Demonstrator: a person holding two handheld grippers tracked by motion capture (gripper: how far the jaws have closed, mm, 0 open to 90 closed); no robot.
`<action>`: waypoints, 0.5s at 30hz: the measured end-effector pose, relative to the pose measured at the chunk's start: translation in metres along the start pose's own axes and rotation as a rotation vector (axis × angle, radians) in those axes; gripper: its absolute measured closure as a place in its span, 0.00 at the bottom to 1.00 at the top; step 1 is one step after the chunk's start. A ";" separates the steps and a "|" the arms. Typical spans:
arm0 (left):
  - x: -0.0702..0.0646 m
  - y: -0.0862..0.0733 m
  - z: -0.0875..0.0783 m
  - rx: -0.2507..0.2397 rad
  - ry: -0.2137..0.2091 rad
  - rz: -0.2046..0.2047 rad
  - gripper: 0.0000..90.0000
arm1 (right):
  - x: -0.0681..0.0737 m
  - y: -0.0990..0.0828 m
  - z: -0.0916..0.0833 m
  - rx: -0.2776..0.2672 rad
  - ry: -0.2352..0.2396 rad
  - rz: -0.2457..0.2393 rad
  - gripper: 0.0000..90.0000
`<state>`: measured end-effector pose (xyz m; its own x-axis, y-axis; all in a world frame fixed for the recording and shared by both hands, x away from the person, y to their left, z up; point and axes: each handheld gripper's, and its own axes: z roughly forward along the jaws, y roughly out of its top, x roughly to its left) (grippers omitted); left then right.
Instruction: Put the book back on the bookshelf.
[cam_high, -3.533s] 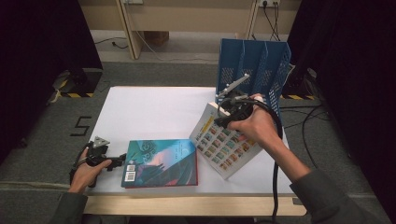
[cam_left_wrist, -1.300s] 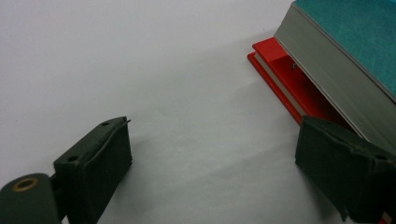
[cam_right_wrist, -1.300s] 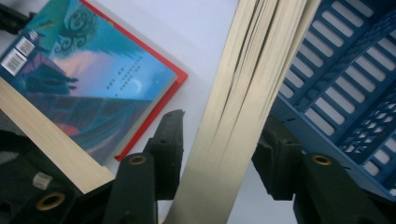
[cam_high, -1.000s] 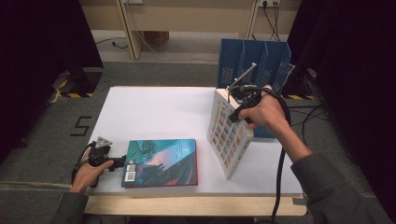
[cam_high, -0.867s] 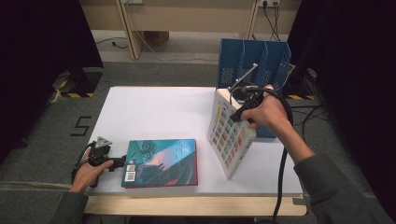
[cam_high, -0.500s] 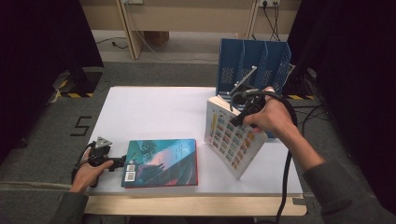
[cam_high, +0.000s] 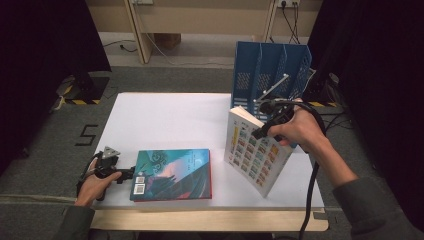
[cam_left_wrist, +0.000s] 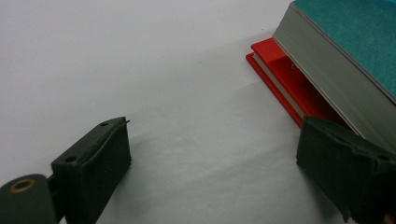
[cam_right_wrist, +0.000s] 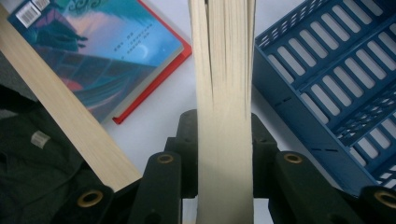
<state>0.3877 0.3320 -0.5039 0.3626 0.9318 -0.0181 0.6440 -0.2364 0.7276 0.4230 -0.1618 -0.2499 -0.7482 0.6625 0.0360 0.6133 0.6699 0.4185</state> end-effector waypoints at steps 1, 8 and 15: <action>0.000 0.000 0.000 0.000 0.001 0.000 0.10 | -0.002 -0.001 0.000 -0.008 0.004 0.019 0.80; 0.000 0.000 0.000 -0.001 0.001 0.000 0.10 | -0.005 0.001 0.002 -0.001 0.012 0.054 0.79; 0.000 0.000 0.000 -0.002 0.002 0.000 0.09 | -0.005 0.006 0.008 0.018 0.005 0.083 0.76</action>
<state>0.3876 0.3318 -0.5040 0.3612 0.9323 -0.0168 0.6430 -0.2360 0.7286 0.4328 -0.1588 -0.2546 -0.6961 0.7141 0.0741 0.6772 0.6188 0.3980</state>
